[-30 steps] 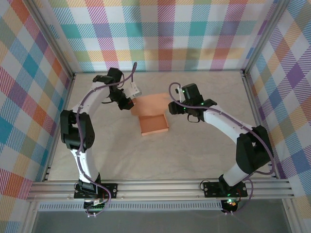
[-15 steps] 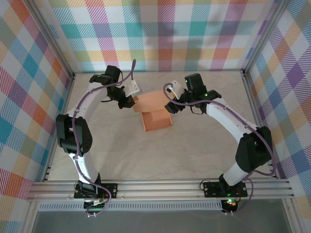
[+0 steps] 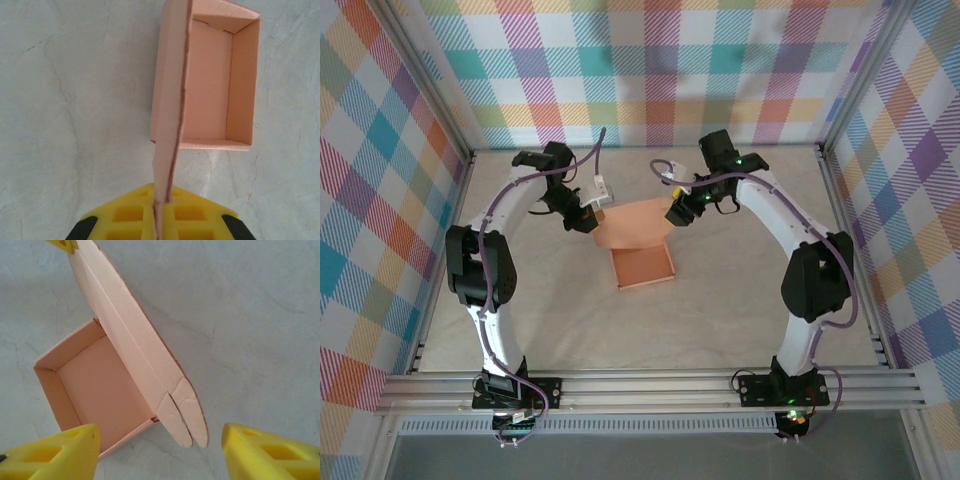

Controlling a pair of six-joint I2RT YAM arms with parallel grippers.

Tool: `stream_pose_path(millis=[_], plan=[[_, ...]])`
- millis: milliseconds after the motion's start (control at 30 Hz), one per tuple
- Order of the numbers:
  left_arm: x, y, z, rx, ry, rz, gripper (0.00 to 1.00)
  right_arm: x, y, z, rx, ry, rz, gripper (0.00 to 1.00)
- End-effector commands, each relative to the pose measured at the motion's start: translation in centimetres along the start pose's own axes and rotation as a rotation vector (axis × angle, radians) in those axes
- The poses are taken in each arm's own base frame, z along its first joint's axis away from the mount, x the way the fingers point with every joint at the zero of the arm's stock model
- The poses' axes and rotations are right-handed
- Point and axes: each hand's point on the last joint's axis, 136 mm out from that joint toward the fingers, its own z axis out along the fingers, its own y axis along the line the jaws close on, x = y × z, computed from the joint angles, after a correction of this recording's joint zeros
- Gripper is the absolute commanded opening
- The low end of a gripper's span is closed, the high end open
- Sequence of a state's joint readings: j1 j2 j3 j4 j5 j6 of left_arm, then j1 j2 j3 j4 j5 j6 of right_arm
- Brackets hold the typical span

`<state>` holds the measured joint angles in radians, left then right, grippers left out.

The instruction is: Fold the paper box

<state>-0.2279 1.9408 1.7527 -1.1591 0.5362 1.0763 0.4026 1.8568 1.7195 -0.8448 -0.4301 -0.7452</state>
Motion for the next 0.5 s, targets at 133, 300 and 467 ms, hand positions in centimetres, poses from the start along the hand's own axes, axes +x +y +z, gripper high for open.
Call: stream_pose_path(millis=[133,300,467], plan=[[-0.7,-1.4,-0.2,0.065,-0.016,0.035,0.00,0.6,1.4,0.9,-0.160,0.049,-0.042,0.58],[-0.7,-1.4,-0.1,0.070,-0.012,0.032,0.00,0.8,1.2,1.9,-0.204,0.067,-0.054,0.51],[-0.7,-1.4,-0.1,0.073,-0.013,0.025,0.00,1.3,1.2,2.5,-0.228,0.079,-0.058,0.45]])
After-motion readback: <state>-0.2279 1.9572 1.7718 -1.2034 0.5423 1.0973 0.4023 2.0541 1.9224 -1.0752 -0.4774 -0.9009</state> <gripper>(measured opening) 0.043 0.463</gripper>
